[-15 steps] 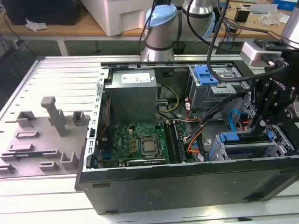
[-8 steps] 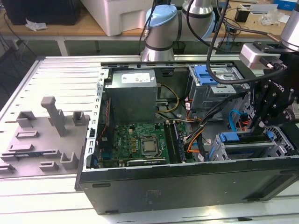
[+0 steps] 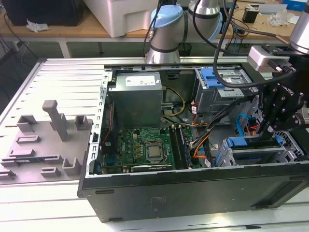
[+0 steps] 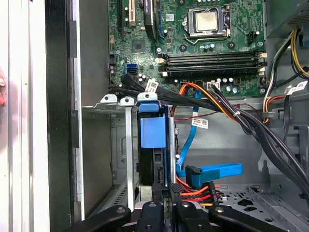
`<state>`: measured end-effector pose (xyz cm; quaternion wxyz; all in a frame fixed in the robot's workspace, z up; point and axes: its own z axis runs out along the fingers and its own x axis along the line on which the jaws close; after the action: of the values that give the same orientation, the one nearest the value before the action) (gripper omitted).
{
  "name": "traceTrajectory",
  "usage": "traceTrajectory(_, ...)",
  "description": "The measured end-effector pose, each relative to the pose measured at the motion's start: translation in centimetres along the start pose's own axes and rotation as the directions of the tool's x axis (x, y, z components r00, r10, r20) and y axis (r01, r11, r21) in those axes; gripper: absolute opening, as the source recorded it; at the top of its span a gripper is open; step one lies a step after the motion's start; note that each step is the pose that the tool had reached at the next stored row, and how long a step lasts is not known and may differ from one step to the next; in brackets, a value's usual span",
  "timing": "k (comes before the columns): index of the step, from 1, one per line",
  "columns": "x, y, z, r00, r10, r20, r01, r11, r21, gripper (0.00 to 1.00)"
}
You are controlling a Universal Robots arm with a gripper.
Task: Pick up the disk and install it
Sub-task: 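Insert the first disk wire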
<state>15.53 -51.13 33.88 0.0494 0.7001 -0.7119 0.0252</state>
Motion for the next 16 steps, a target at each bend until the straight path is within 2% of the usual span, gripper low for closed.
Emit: traceTrajectory(16,-0.05,-0.02,0.49,1.0000,0.000,-0.0001,0.000,1.0000,0.0000,0.17)
